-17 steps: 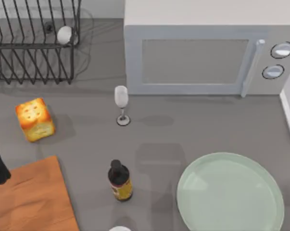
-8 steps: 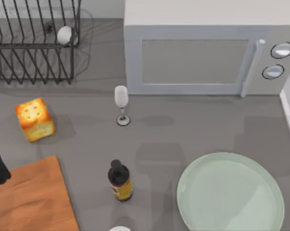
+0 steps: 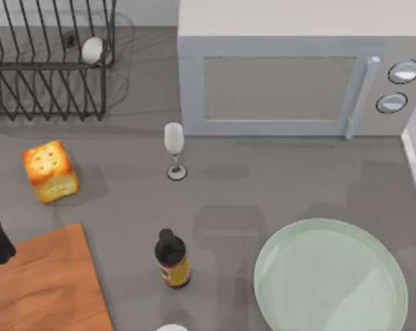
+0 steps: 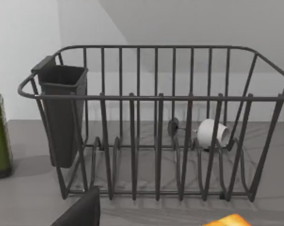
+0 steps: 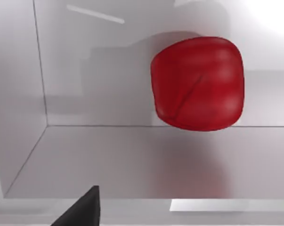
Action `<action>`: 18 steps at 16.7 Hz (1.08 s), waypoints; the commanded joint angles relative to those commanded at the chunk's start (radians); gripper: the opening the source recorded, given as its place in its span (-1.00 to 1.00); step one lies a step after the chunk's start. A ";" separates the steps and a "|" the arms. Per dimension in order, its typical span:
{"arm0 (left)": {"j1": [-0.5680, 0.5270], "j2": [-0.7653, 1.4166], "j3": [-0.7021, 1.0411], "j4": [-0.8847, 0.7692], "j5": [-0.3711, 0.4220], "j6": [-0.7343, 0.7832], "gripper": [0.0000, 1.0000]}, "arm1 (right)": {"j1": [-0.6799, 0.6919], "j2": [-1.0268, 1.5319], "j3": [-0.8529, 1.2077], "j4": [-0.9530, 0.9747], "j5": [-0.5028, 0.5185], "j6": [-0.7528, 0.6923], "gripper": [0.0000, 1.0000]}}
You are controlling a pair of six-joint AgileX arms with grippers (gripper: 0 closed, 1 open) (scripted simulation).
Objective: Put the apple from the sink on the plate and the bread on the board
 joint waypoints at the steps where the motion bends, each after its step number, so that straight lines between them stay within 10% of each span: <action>1: 0.000 0.000 0.000 0.000 0.000 0.000 1.00 | 0.000 0.010 -0.005 0.012 0.000 0.000 1.00; 18: 0.000 0.000 0.000 0.000 0.000 0.000 1.00 | -0.004 0.349 -0.183 0.531 0.003 0.005 0.85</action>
